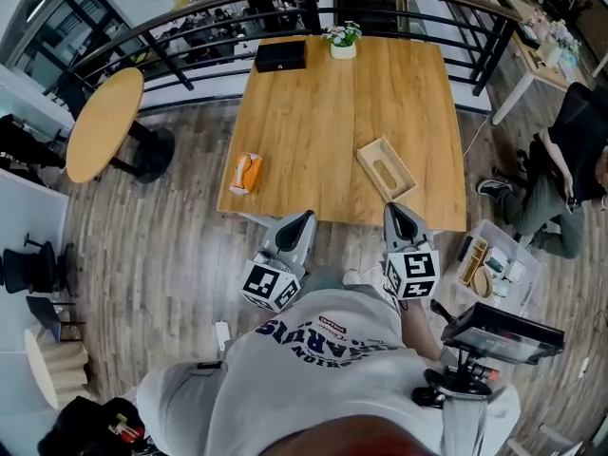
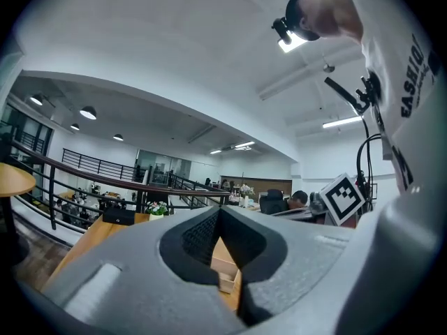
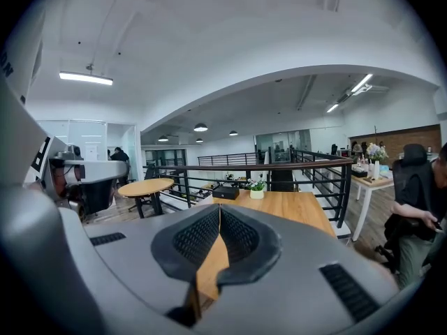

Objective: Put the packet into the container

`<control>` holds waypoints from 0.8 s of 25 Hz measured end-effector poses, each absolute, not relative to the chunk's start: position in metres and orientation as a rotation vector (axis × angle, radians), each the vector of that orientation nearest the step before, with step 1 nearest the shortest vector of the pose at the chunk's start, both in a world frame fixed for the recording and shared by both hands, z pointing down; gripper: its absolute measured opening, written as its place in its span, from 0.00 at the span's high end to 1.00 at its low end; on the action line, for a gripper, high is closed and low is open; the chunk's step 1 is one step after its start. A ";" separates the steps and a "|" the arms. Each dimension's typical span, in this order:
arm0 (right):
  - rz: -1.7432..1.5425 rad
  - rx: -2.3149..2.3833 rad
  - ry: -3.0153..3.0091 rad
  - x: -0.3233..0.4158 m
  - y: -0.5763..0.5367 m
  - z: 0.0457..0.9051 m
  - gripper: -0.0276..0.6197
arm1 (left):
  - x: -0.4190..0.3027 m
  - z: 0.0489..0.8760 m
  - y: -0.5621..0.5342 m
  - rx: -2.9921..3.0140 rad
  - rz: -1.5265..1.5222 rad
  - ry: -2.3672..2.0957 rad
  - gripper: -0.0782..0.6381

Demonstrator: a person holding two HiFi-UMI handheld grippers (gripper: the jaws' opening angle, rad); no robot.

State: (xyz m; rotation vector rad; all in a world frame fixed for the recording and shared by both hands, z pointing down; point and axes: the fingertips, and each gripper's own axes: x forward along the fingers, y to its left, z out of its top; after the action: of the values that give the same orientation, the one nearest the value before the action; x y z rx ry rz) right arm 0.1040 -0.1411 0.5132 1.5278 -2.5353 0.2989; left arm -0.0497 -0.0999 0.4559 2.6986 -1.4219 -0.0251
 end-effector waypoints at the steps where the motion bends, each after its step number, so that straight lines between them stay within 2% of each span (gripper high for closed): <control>1: 0.304 1.521 -2.541 0.103 -0.141 0.514 0.94 | -0.051 0.458 -0.100 2.689 -0.014 -1.430 0.89; 20: 0.312 1.560 -2.497 0.114 -0.166 0.525 0.94 | -0.050 0.465 -0.134 2.703 -0.036 -1.414 0.89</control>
State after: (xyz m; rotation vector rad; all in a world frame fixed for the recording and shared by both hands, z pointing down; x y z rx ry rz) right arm 0.1143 -0.1662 0.5253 1.5597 -2.4965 0.3119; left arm -0.0503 -0.1341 0.4648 2.7027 -1.4139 -0.0361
